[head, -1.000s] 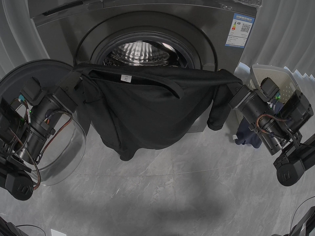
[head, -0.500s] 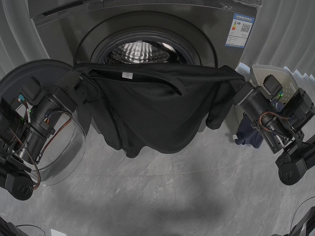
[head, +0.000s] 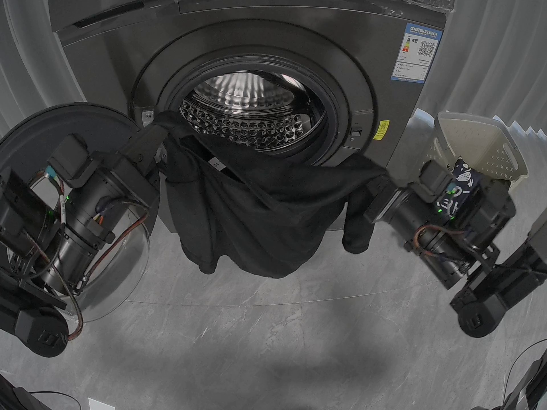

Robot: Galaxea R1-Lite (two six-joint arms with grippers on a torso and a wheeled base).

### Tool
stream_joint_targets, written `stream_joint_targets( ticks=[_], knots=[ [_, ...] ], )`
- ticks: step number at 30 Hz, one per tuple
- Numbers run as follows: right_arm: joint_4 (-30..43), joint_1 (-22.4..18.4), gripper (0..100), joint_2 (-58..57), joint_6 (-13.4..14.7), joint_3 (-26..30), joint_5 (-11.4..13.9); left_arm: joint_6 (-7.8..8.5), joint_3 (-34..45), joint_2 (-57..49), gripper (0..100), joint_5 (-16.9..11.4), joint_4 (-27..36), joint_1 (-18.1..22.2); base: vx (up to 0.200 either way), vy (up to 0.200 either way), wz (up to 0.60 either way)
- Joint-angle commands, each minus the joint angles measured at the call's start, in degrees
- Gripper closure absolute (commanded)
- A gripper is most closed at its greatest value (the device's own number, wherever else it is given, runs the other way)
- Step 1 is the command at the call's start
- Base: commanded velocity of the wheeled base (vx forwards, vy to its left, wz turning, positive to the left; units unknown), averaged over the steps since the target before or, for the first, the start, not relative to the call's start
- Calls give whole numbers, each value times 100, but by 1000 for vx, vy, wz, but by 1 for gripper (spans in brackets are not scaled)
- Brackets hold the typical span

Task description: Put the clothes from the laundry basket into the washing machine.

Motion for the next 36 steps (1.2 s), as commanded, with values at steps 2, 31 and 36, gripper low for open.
stream_joint_targets(
  ticks=[2, 31, 36],
  knots=[
    [12, 422, 100, 1344, -41, -383, 29, -12, -481, 551, 100, -23, 29, -419, 0, 0, 0],
    [-6, 686, 0, 3295, -1175, -963, 311, -21, -911, 665, 100, -14, 47, -814, 0, 0, 0],
    [-14, 668, 0, 3286, -1280, -471, 434, -21, -946, 603, 100, -23, 135, -806, 0, 0, 0]
  ],
)
